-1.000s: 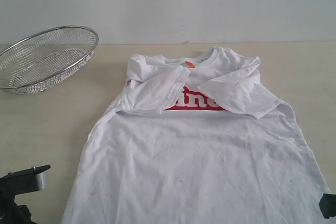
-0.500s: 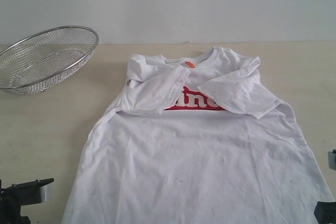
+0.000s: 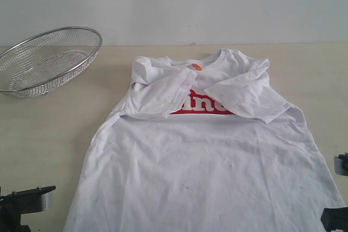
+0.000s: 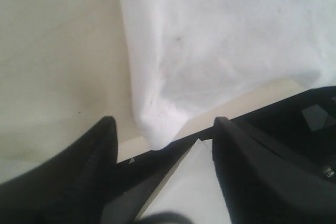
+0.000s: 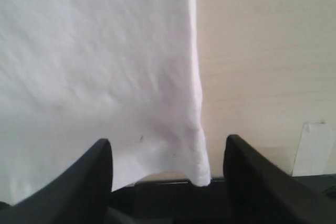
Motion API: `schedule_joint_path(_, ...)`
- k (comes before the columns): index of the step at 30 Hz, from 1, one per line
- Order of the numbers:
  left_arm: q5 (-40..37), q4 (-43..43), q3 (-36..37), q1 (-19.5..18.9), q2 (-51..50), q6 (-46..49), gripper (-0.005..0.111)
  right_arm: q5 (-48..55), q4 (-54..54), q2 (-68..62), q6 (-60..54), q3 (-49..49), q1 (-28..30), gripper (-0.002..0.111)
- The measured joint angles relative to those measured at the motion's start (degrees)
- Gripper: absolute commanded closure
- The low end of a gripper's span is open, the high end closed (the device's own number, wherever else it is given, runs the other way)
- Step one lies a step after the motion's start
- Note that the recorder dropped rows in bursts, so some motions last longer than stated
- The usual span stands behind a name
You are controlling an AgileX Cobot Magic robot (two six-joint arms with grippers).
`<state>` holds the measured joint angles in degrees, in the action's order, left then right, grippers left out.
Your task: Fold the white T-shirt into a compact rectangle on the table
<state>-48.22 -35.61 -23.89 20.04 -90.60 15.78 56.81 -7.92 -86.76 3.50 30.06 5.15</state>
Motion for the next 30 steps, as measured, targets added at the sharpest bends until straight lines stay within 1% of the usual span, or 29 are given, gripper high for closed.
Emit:
schedule_joint_path(10,0.0,0.0,0.0,0.0,0.0,0.0,0.054,-1.7,0.5,-5.3,0.2,0.0,0.0,0.053)
schedule_joint_path(20,0.7,0.0,0.0,0.0,0.0,0.0,0.054,-3.3,1.8,-6.8,0.2,-0.1,0.0,0.053)
schedule_joint_path(28,1.0,0.0,0.0,0.0,0.0,0.0,0.054,-3.6,-2.6,-9.2,-4.2,-0.6,0.0,0.053)
schedule_joint_path(30,1.0,0.0,0.0,0.0,0.0,0.0,0.054,-3.3,-3.4,-9.4,-5.0,-0.6,0.0,0.056)
